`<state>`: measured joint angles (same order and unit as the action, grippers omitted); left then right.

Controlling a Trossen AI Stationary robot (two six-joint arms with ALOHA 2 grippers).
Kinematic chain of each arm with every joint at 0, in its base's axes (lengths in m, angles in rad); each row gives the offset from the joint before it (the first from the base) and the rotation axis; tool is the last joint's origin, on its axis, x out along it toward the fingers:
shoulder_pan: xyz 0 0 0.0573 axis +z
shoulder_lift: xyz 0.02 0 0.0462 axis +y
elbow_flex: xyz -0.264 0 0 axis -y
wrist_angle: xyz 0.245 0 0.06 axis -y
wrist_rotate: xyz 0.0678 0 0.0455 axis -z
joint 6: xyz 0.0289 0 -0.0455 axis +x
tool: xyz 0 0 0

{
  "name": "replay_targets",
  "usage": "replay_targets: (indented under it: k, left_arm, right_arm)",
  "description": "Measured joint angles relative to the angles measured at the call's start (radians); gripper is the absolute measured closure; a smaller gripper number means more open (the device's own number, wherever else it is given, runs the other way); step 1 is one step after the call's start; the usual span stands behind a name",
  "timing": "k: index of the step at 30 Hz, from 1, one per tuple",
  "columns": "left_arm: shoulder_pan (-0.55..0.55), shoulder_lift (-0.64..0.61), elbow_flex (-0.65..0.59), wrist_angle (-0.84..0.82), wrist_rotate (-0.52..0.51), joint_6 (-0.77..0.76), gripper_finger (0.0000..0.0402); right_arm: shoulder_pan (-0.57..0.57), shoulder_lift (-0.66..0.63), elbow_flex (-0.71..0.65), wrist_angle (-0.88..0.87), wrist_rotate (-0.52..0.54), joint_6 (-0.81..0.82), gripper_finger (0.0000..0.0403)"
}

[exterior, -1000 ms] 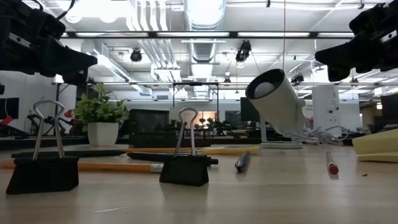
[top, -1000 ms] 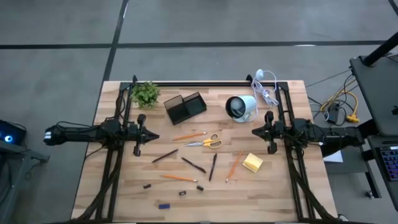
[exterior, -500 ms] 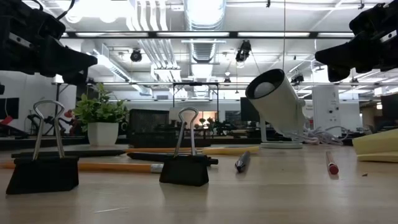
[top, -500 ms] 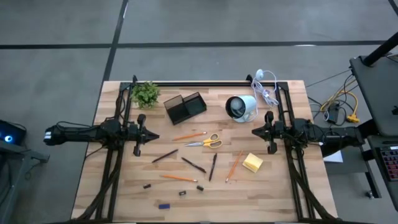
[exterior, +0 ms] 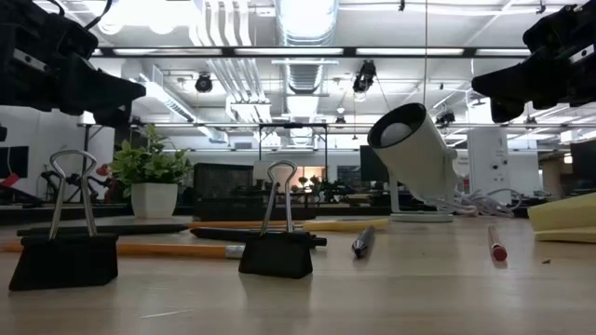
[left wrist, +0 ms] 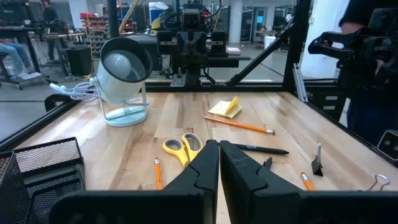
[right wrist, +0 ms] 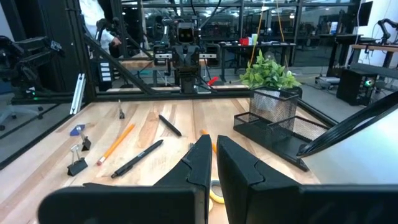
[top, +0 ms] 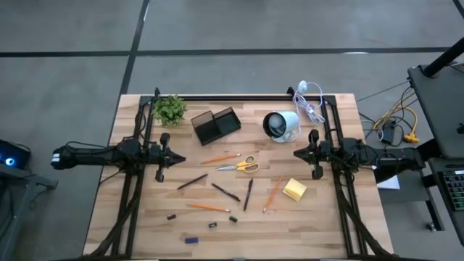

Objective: Pick and place office supplies into organizer

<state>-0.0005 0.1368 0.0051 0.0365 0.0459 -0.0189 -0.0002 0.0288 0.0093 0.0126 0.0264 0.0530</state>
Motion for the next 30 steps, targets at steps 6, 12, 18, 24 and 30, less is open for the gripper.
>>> replay_targets:
  k: [6, 12, 18, 24, 30]
  left_arm:
    - [0.0, 0.0, 0.0, 0.0, 0.0, 0.0, 0.0402]
    - [0.0, 0.0, 0.0, 0.0, 0.0, 0.0, 0.0402]
    - [0.0, 0.0, 0.0, 0.0, 0.0, 0.0, 0.0402]
    - [0.0, 0.0, 0.0, 0.0, 0.0, 0.0, 0.0402]
    - [0.0, 0.0, 0.0, 0.0, 0.0, 0.0, 0.0402]
  right_arm:
    - [0.0, 0.0, 0.0, 0.0, 0.0, 0.001, 0.0385]
    - [0.0, 0.0, 0.0, 0.0, 0.0, -0.002, 0.0385]
    - [0.0, 0.0, 0.0, 0.0, 0.0, -0.004, 0.0385]
    - [0.0, 0.0, 0.0, 0.0, 0.0, -0.003, 0.0385]
    - [0.0, 0.0, 0.0, 0.007, 0.0, 0.051, 0.0385]
